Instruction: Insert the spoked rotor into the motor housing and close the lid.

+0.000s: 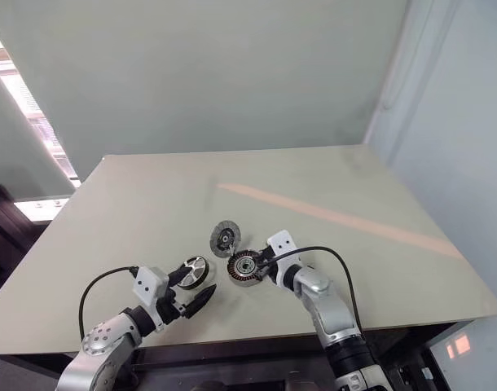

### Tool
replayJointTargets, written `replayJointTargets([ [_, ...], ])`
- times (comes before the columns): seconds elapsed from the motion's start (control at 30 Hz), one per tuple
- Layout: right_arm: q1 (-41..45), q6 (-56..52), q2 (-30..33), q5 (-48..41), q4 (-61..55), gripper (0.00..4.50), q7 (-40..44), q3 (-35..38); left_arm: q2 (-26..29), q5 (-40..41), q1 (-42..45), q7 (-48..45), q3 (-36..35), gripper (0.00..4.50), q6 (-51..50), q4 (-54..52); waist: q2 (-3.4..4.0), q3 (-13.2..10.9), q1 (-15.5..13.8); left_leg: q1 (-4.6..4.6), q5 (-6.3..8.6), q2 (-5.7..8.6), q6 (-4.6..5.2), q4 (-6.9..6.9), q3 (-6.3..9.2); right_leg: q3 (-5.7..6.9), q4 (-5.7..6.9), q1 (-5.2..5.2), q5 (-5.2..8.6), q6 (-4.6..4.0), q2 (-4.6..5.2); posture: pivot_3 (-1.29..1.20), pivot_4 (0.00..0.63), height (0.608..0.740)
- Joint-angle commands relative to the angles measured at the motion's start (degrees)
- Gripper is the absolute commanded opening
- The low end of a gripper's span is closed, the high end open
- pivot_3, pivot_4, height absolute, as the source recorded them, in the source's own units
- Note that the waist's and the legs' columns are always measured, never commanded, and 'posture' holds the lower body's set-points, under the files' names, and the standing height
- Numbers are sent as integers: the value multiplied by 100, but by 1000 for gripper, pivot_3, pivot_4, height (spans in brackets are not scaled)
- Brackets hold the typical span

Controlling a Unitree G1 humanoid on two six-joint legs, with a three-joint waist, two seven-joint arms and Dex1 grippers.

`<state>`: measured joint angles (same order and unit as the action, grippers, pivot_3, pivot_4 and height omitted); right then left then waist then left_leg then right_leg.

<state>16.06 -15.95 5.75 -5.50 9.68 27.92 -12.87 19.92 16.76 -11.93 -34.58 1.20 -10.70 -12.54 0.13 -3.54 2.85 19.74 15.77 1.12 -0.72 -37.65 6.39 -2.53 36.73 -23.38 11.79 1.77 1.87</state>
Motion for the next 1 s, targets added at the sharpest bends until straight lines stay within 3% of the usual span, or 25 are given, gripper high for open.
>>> replayJointTargets([
  [0.03,256,-1,-123,102,32,703,-9,-150,40,51,14,18,-103,4500,48,-184,0,0,2,0,0,0,0,0,0,0,0,-1,0,0,0,0,0,740],
  [1.0,631,341,-407,340,1160,703,32,-293,36,36,-73,37,-40,4500,-1,-305,1,0,3,0,0,0,0,5,0,0,0,-3,0,0,0,0,0,740],
])
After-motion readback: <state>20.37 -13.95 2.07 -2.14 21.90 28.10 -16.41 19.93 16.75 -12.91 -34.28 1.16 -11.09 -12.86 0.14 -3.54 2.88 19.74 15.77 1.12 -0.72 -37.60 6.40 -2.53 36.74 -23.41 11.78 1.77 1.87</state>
